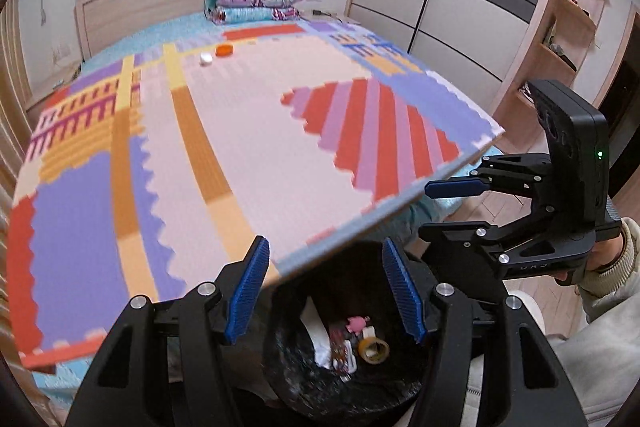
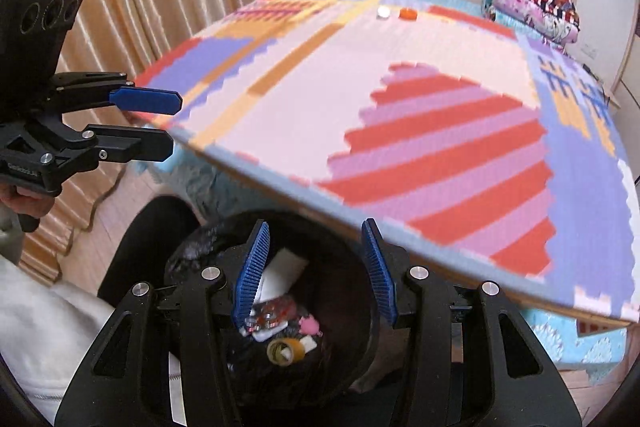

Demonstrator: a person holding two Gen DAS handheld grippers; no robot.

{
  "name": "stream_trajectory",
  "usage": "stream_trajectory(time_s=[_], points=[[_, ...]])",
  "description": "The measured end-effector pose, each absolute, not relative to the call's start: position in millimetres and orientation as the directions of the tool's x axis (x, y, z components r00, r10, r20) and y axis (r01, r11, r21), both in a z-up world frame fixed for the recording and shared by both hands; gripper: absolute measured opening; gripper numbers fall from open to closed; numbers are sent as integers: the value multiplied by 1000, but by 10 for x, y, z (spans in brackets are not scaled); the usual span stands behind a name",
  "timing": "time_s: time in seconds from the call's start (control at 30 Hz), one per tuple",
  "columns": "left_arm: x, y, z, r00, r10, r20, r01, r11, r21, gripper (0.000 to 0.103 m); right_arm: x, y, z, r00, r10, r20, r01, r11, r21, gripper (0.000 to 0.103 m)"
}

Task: Collect trash
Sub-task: 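Raise both open tools out of the bin toward the mat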

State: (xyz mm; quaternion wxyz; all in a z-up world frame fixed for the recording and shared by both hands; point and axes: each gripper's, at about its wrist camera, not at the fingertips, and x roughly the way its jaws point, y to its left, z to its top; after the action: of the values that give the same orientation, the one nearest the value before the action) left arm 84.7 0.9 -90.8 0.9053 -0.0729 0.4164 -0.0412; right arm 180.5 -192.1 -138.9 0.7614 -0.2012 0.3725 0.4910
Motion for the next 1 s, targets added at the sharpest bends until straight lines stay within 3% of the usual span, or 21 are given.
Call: stream_trajectory(time_s=[0.4, 1.0], points=[[1248, 268, -632, 701, -86, -708, 14, 994, -107, 57, 2162, -1630, -1043, 288, 652, -702, -897, 440, 41, 48], [2099, 886, -694, 709, -58, -703, -4, 996, -86, 57, 2801, -923, -857, 347, 665, -661, -882, 470, 10, 48]])
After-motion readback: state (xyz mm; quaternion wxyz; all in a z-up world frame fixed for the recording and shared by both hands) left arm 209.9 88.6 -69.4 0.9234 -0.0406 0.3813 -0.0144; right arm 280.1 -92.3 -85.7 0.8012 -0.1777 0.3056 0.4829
